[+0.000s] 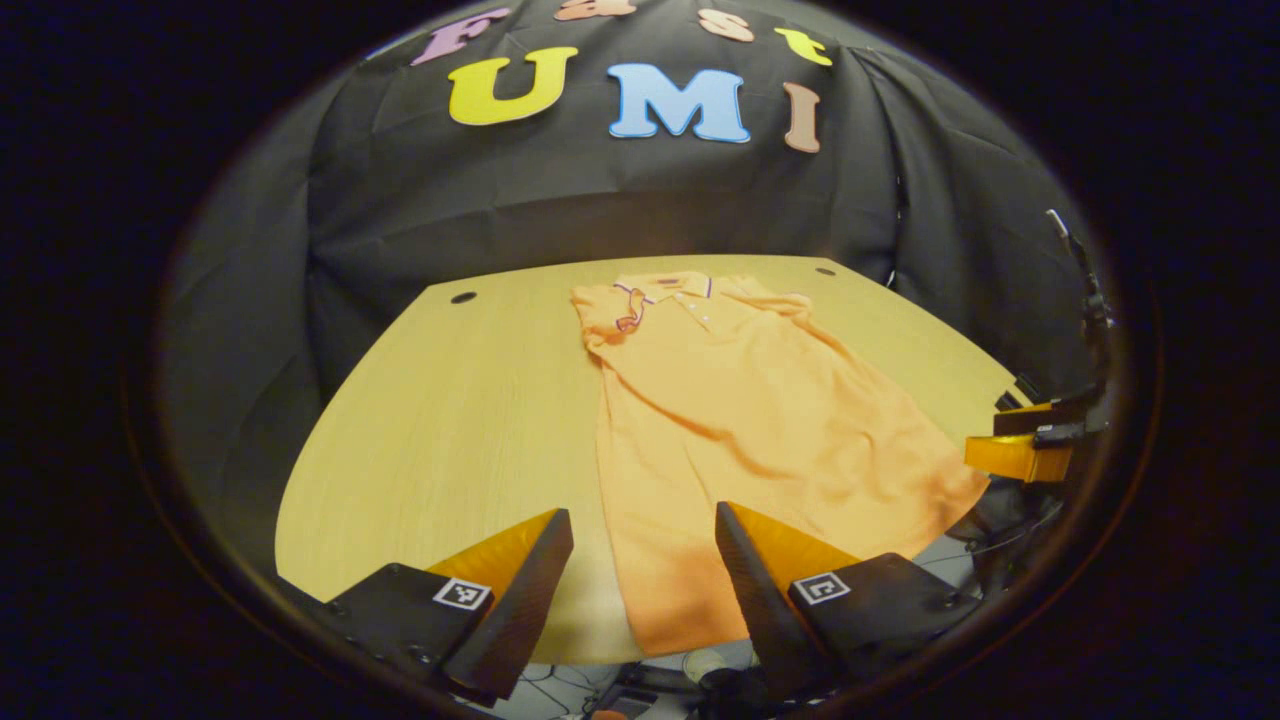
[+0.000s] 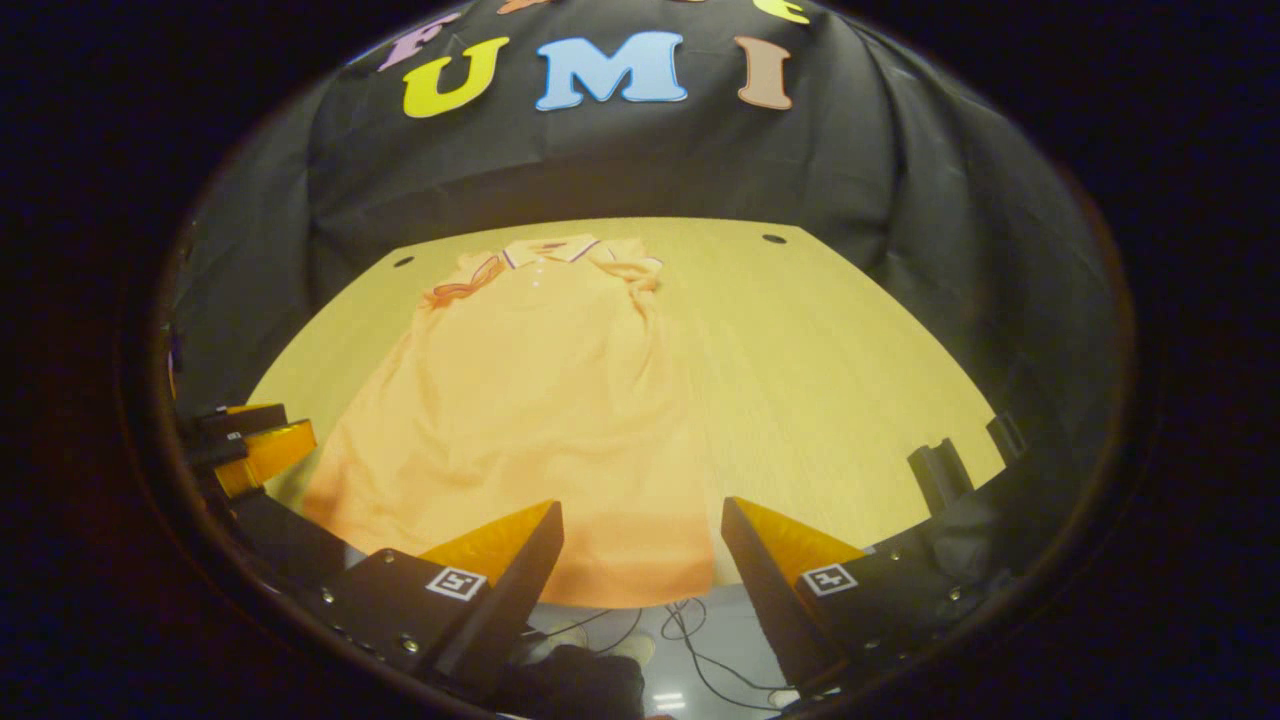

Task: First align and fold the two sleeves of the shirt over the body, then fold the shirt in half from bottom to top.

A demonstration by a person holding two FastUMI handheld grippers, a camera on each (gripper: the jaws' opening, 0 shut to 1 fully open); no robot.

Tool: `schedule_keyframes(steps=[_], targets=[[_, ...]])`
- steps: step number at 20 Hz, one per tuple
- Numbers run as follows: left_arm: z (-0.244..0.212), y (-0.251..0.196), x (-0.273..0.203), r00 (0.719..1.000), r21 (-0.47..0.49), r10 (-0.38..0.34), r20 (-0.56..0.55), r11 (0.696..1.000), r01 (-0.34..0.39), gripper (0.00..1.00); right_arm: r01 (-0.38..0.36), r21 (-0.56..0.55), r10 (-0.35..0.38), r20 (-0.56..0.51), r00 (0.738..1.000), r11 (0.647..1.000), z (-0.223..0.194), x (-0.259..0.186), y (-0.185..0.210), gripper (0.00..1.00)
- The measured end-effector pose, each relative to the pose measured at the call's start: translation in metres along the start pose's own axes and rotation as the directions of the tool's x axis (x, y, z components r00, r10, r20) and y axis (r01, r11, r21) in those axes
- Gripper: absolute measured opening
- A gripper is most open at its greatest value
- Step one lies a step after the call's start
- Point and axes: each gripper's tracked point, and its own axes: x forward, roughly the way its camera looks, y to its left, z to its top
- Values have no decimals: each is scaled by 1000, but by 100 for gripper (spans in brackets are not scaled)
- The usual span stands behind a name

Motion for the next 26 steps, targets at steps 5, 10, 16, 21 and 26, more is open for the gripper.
schedule_keyframes(steps=[5,10,16,21,26], targets=[[-38,-1,-4,997,-14,8,-72,1000,-9,95,9,-7,-9,-68,998,1000,-26,16,-10,99],[-57,-18,3,994,-24,8,-108,1000,-11,95,-2,-10,1,-103,995,1000,-39,24,-13,99],[-72,-25,9,991,2,34,-127,999,-34,96,-29,-14,27,-102,994,999,-39,26,-4,99],[-71,-28,13,993,-5,46,-113,999,-46,96,-43,-21,40,-99,994,999,-40,27,-1,98],[-72,-49,14,995,15,18,-102,1000,-17,67,-71,-42,67,-96,993,997,-40,25,1,67]])
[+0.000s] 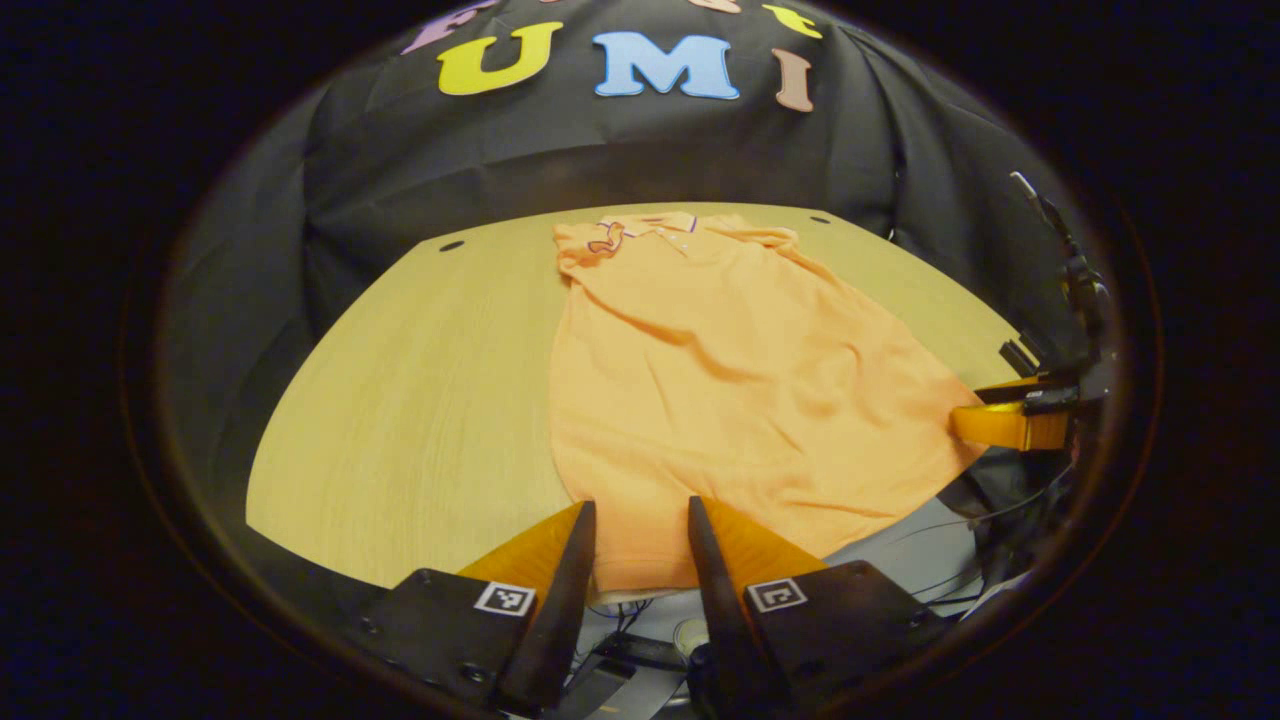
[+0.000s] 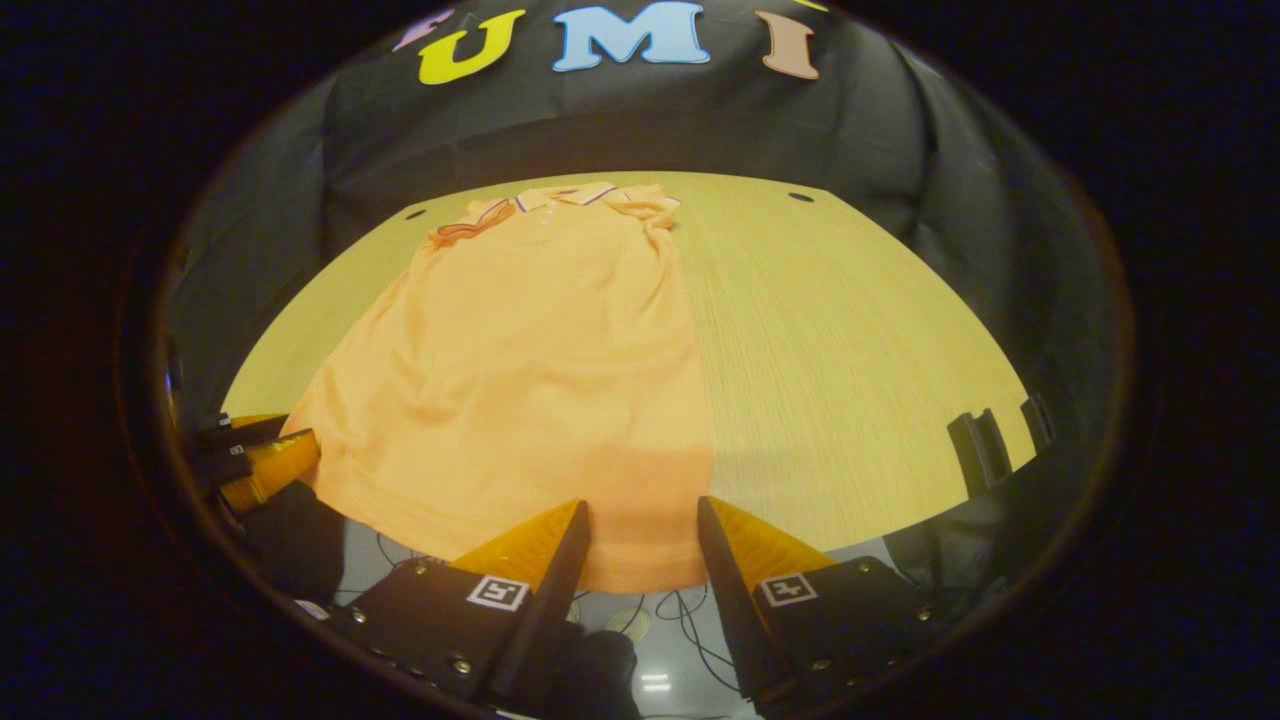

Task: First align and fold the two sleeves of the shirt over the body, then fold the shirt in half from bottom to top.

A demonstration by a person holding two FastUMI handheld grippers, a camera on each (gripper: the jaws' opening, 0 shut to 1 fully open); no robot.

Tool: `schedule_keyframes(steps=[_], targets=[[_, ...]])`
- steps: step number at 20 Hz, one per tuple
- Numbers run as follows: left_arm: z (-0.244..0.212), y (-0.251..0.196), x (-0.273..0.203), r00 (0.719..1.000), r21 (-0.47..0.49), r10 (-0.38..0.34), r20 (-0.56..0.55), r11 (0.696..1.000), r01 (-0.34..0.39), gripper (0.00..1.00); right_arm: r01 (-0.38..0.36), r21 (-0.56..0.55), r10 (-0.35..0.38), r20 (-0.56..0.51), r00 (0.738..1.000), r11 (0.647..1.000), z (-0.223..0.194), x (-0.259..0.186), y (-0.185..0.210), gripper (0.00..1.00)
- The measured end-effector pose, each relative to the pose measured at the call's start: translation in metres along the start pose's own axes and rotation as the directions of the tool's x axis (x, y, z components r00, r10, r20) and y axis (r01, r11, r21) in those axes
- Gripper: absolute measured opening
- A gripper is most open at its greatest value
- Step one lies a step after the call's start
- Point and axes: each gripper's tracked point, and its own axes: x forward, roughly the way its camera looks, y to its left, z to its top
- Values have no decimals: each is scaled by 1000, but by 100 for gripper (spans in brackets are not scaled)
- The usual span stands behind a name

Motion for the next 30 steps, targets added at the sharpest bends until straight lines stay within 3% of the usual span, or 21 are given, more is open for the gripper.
schedule_keyframes(steps=[2,3,4,5,6,7,8,9,13,19,22,26,30], targets=[[1,-9,2,1000,8,-9,-4,1000,9,42,-16,-21,16,-4,1000,1000,0,-1,1,69],[1,-10,2,1000,10,-5,-5,1000,5,35,-27,-33,27,-4,1000,999,0,-1,1,69],[1,-11,2,1000,11,8,-9,1000,-7,20,-24,-22,24,-1,1000,999,1,1,0,69],[1,-12,3,1000,23,19,-16,1000,-18,12,-30,-3,30,2,1000,1000,1,-1,1,46],[0,-13,2,999,25,27,-17,999,-26,12,-42,-15,42,-4,999,999,0,-1,2,23],[2,-14,3,999,13,38,-24,999,-37,10,-41,-9,41,-1,999,999,1,-1,0,23],[3,-13,3,999,6,40,-29,999,-40,7,-43,3,43,-1,999,999,3,-8,1,1],[2,-14,2,998,-2,45,-36,999,-45,7,-49,-5,49,-3,999,999,2,-1,1,5],[9,-10,-5,995,-54,91,-50,994,-94,7,-92,-22,92,28,995,996,13,-8,-1,0],[59,-9,-27,985,-144,171,34,976,-164,6,-203,-30,205,148,967,979,67,-33,2,0],[96,-11,-27,979,-182,191,77,968,-175,7,-191,-62,200,205,958,980,102,-37,-8,0],[151,-7,-25,965,-165,207,162,970,-180,6,-181,-85,197,259,946,980,146,-40,-12,0],[205,-1,-13,955,-167,186,231,975,-150,6,-152,-88,172,309,935,984,191,-35,-13,0]])
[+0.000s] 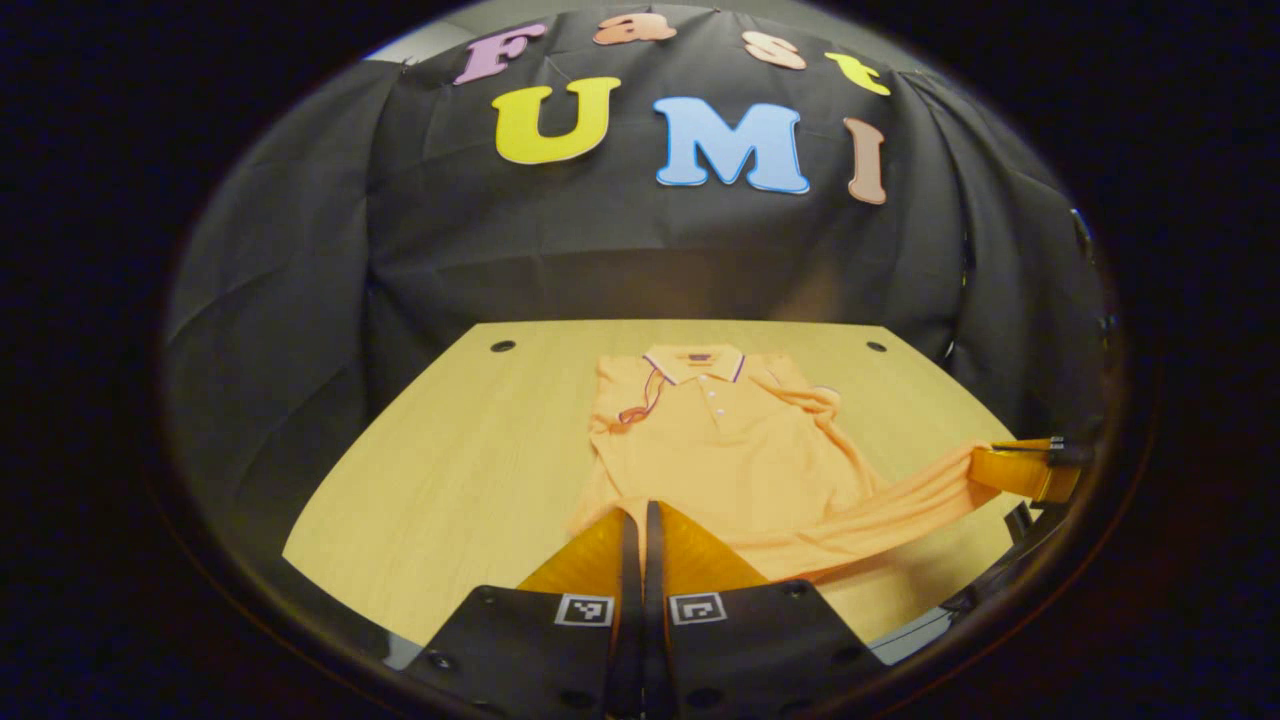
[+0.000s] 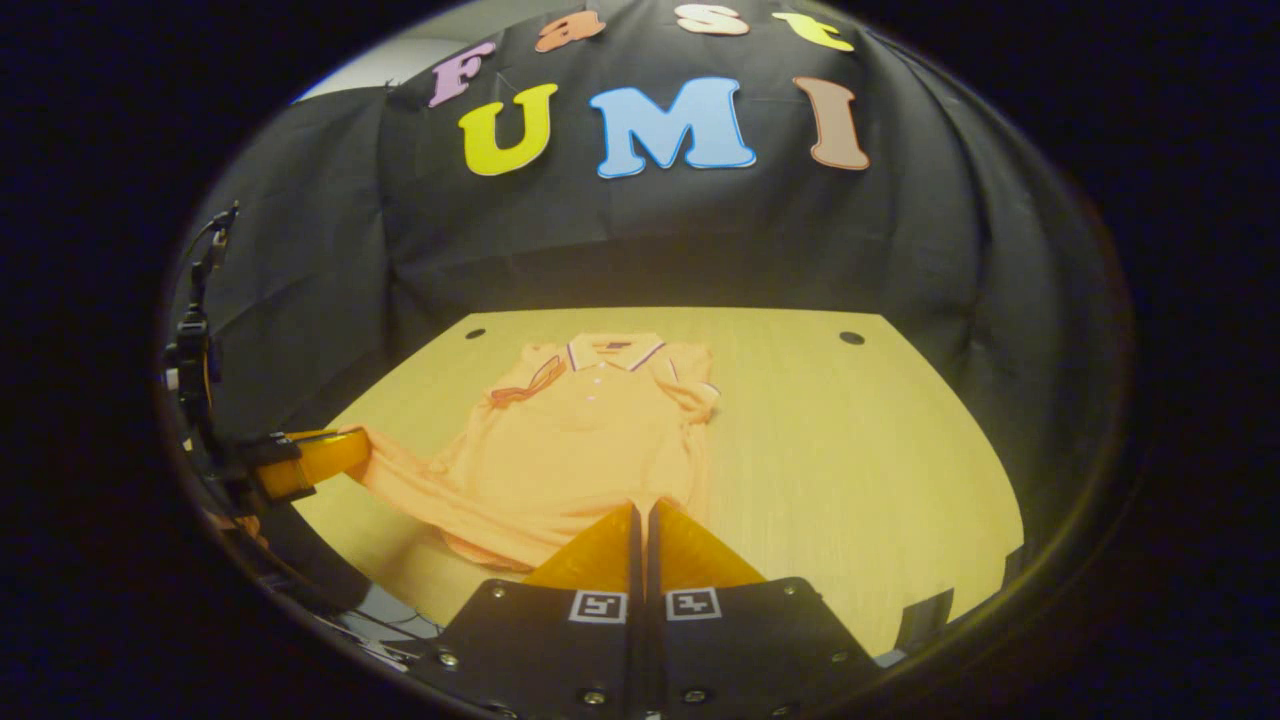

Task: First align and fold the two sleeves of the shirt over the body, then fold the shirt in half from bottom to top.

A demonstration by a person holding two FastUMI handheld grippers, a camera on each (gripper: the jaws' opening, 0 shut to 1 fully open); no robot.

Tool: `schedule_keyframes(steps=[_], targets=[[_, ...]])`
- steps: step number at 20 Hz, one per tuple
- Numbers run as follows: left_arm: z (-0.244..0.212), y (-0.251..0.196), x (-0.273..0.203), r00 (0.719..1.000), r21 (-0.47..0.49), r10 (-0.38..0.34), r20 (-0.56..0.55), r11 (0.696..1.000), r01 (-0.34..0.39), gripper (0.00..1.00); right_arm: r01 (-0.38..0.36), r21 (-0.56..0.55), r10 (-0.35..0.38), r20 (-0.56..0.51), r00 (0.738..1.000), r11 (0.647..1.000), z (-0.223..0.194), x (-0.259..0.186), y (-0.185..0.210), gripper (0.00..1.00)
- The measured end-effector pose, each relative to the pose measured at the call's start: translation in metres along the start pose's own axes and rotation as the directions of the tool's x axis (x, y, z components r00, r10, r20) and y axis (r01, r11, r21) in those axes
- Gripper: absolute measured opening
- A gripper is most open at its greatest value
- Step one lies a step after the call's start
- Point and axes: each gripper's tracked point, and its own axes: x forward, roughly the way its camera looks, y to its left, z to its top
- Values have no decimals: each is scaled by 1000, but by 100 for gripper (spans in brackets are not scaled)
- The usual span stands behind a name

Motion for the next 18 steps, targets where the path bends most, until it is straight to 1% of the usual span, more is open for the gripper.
schedule_keyframes(steps=[3,7,8,12,18], targets=[[33,2,29,999,4,-22,34,1000,22,6,34,-12,-34,22,999,999,29,21,-5,0],[66,13,74,998,1,-43,45,999,43,7,75,-18,-74,38,997,997,67,52,-11,0],[75,16,85,998,-3,-48,48,999,48,6,81,-18,-81,41,996,997,75,60,-12,0],[109,25,129,996,-13,-64,69,998,65,6,102,-29,-101,43,994,994,101,97,-14,0],[145,28,194,993,8,-81,83,997,81,6,135,-60,-133,36,991,989,137,154,-22,0]])
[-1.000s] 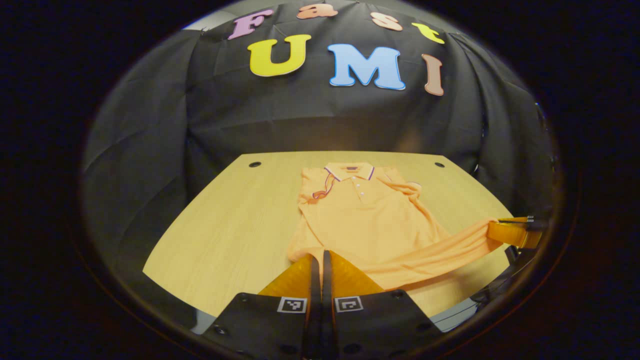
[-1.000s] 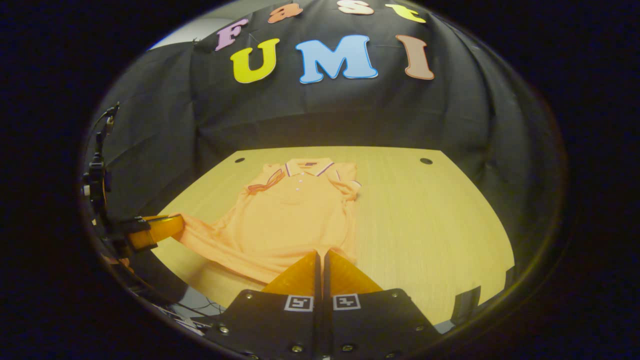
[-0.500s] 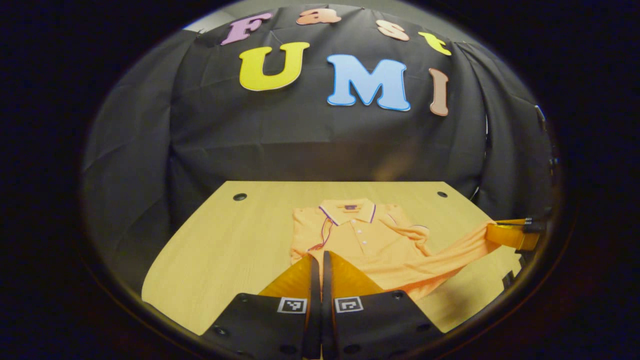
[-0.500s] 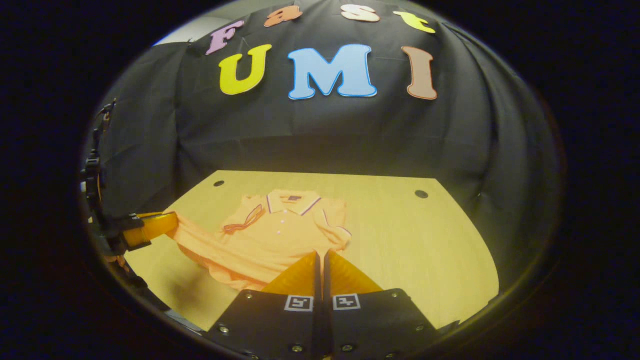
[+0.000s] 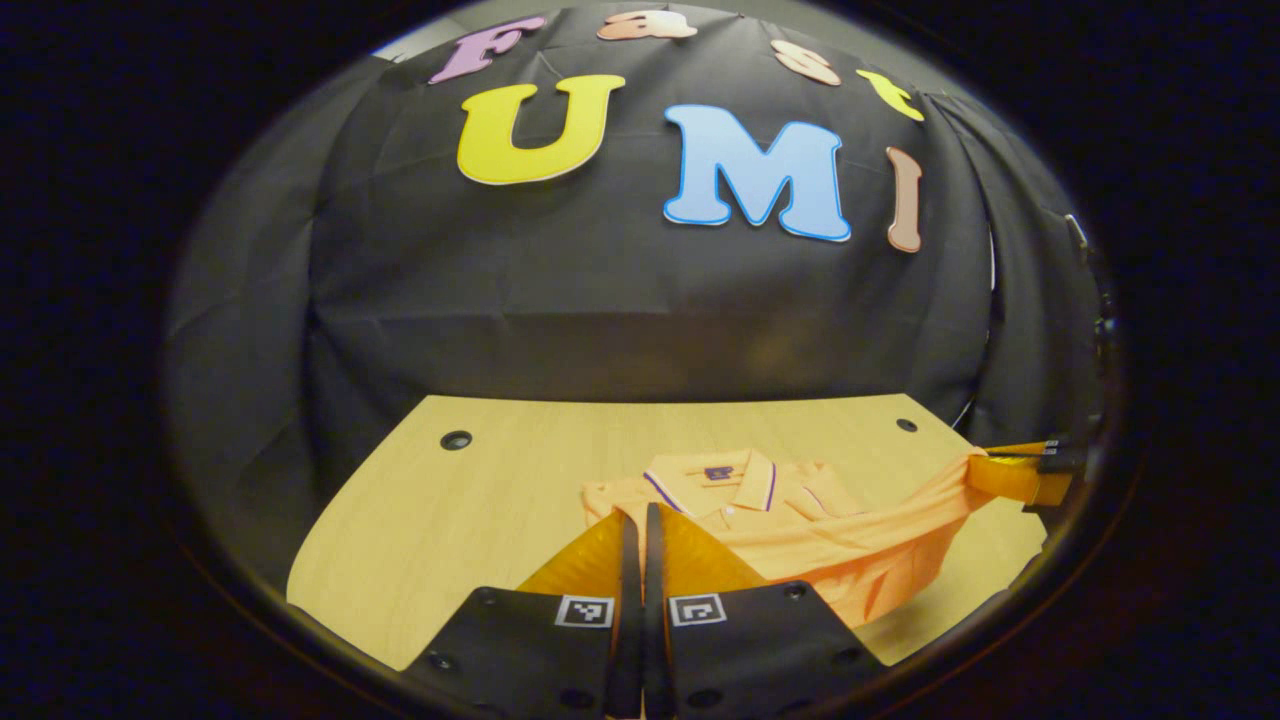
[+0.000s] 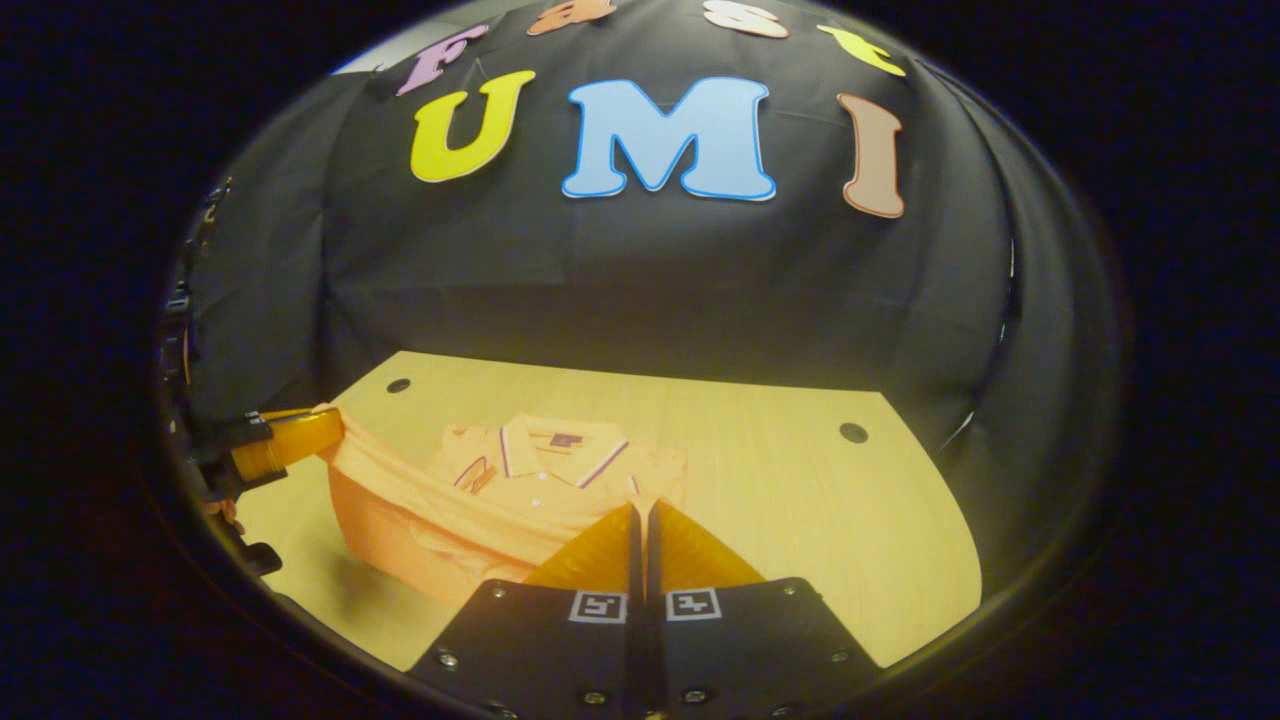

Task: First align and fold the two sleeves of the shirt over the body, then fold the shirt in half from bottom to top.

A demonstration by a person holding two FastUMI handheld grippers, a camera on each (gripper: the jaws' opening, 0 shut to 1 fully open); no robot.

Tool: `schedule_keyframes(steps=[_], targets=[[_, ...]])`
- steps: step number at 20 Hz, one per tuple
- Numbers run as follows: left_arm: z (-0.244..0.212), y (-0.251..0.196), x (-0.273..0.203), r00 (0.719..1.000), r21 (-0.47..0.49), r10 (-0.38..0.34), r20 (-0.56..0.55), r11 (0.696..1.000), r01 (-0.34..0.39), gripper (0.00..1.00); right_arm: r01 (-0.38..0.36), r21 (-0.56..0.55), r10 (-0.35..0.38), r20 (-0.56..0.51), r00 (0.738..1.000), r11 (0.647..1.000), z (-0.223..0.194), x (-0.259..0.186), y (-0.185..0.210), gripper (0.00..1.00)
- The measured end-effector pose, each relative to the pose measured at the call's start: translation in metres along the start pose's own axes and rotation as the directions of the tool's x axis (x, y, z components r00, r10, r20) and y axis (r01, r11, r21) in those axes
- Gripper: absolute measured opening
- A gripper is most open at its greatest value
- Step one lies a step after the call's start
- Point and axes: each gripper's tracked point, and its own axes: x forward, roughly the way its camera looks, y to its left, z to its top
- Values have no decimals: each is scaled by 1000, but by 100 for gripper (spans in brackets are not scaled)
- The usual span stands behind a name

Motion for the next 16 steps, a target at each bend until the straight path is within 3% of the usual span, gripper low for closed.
schedule_keyframes(steps=[10,16], targets=[[17,8,106,1000,89,-16,2,996,16,6,50,75,-46,-51,998,996,19,98,-19,0],[10,19,157,1000,66,3,9,998,-4,6,82,32,-80,-62,995,996,19,149,-22,0]])
